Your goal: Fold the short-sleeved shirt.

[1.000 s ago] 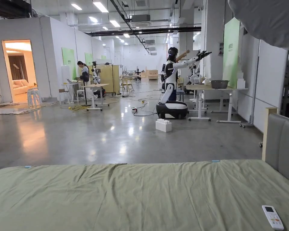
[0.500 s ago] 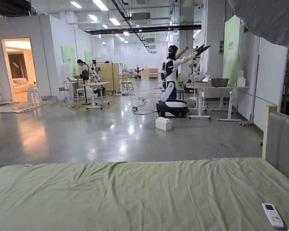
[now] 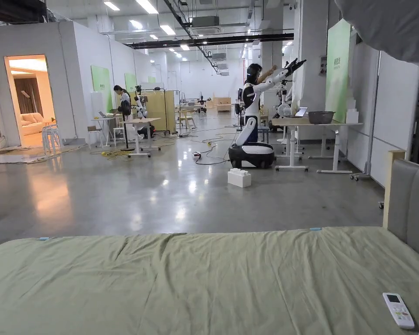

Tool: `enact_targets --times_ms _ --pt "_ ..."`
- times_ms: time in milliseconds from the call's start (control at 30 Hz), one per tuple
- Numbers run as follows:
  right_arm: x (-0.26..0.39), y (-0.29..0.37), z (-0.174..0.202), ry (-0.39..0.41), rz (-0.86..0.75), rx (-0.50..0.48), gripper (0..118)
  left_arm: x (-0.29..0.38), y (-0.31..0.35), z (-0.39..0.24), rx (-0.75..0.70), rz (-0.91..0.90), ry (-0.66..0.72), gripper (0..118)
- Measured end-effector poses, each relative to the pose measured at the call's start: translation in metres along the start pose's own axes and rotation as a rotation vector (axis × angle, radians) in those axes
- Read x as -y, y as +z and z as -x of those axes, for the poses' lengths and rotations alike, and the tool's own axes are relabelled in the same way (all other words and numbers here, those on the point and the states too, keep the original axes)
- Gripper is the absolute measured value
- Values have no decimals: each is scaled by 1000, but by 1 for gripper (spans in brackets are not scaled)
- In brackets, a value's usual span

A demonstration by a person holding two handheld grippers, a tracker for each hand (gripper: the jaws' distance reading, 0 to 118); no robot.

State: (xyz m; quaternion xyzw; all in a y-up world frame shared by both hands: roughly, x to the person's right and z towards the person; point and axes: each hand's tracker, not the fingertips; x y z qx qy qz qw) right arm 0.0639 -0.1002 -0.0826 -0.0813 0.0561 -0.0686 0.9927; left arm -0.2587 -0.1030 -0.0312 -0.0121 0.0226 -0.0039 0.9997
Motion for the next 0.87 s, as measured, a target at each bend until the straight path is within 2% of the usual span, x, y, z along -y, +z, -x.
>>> enact_targets --times_ms 233,333,367,433,500,533,567,600,633,667,700,767,800,833,867 --pt "-2 -2 -6 -69 -28 36 118 -3 1 -3 15 -4 -2 118" --pt "4 -5 -9 -57 -31 43 118 -4 1 -3 19 -4 1 118" --pt "5 -6 -10 -15 -28 -19 118 -4 1 -3 19 -7 1 118" --pt "13 -7 -14 21 -64 -122 118 -4 1 -4 16 -13 -4 118" --pt "28 -8 -21 103 -195 -228 118 0 0 -6 7 -25 -10 118" --pt "42 -12 -22 118 -258 -213 118 5 0 -6 -7 -67 -20 118" --pt "53 -16 -21 185 -334 -197 118 13 -2 -8 -24 -93 -34 118" --pt "67 -24 -19 138 -203 -118 118 16 -4 -10 -53 -51 -45 118" --pt "69 -27 -15 190 -91 -62 118 19 -5 -12 -89 -22 -56 118" --pt "77 -28 -14 187 -51 -28 118 23 -3 -12 -95 -23 -70 118" --pt "83 -25 -14 210 -99 -58 118 25 -2 -12 -85 -36 -81 118" --pt "80 -24 -7 332 -174 -72 118 35 -3 -10 -97 -53 -110 118" --pt "83 -27 -6 280 -97 -78 118 41 -5 -10 -106 -63 -122 118" --pt "82 -25 -3 306 -131 -74 118 47 -6 -11 -127 -75 -140 118" --pt "79 -27 -2 297 -121 -79 118 48 -6 -12 -154 -71 -144 118"
